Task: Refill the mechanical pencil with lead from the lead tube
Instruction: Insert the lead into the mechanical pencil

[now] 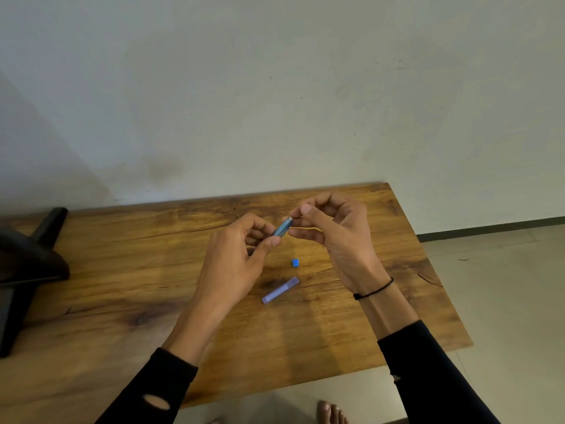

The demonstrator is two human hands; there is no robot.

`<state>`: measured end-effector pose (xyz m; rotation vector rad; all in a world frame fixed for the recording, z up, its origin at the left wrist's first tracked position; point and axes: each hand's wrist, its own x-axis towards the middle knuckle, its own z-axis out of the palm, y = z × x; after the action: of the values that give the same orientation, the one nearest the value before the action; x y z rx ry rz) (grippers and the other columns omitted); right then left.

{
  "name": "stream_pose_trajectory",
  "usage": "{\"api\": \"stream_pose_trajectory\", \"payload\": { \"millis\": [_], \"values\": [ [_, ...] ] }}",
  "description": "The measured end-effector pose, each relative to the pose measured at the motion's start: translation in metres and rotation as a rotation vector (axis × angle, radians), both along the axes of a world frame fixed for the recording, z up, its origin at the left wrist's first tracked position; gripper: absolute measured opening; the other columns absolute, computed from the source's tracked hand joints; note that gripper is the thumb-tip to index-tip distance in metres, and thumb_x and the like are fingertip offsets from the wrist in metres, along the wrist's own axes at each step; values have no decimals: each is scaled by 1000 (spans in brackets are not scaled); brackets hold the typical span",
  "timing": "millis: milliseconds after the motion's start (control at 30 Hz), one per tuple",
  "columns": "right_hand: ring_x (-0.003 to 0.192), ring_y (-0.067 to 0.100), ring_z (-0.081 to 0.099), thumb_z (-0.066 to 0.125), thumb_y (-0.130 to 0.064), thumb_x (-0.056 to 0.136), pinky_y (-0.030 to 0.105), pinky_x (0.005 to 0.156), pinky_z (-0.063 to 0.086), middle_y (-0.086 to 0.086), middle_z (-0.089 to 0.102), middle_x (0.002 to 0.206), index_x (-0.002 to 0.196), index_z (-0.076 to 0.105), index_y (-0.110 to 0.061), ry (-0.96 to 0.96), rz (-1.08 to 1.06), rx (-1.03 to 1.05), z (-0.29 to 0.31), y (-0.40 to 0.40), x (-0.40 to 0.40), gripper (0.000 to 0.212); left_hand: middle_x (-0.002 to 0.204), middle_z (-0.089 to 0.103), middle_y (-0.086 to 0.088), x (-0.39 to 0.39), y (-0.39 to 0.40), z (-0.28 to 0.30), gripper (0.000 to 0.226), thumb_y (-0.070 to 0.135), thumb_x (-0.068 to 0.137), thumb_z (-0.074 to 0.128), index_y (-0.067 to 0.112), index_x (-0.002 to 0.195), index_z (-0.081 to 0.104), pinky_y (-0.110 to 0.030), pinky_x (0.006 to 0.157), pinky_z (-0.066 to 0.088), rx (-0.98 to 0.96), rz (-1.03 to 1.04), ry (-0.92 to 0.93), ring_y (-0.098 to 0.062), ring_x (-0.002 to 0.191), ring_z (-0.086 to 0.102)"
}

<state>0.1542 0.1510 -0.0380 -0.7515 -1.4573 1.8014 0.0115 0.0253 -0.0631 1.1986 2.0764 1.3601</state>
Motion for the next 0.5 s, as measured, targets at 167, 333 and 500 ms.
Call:
{"api": "stream_pose_trajectory", "payload": {
  "millis": [167, 333, 500],
  "values": [
    [90, 36, 80, 66, 6, 99, 41, 75, 68, 37, 73, 99, 95, 67, 11, -13, 3, 36, -1, 1, 0, 7, 89, 75, 23, 3, -1, 4, 30, 19, 93, 84, 43, 94, 67, -5, 66, 52, 7, -2, 25, 11, 90, 71],
    [90, 36, 80, 67, 7, 98, 40, 77, 68, 24, 76, 93, 94, 68, 11, -9, 8, 44, -3, 1, 1, 6, 91, 75, 20, 5, 0, 4, 26, 20, 94, 83, 41, 96, 68, -8, 70, 55, -4, 4, 34, 8, 92, 71],
    [91, 37, 81, 70, 6, 96, 45, 81, 68, 24, 76, 93, 95, 70, 15, -30, 11, 72, -3, 1, 1, 8, 91, 75, 20, 3, -1, 2, 22, 21, 93, 84, 38, 97, 69, -7, 68, 54, 4, 8, 40, 8, 92, 72]
  ]
}}
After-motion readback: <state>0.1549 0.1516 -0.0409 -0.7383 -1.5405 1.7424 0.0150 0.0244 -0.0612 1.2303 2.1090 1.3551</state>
